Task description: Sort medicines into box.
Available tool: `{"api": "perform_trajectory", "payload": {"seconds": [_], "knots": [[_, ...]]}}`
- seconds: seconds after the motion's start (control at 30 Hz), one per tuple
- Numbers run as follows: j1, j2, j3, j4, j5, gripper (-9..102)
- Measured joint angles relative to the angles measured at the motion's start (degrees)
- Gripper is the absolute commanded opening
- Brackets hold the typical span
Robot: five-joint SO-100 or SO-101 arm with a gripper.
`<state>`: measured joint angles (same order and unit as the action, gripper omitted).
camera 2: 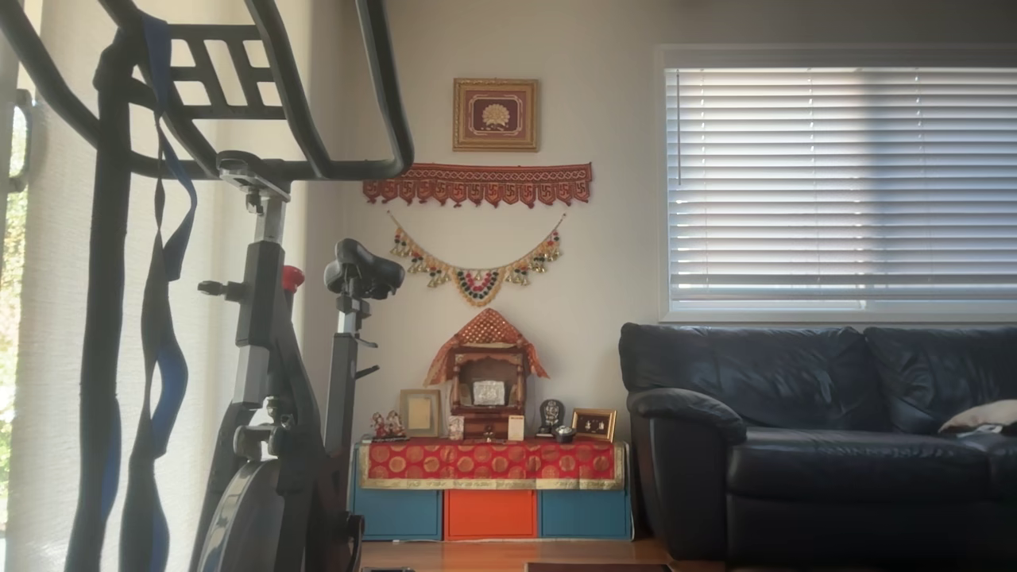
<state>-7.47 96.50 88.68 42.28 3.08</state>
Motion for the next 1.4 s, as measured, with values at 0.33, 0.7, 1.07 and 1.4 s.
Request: {"api": "perform_trajectory", "payload": {"seconds": [0.33, 0.7, 1.07, 1.4], "knots": [[1.41, 0.00, 0.00, 7.91, 0.44, 1], [1.41, -5.19, -1.93, 12.04, 6.68, 1], [1.05, -9.32, -5.71, 14.59, 10.11, 1], [0.09, -8.70, -8.09, 19.16, 3.60, 1]]}}
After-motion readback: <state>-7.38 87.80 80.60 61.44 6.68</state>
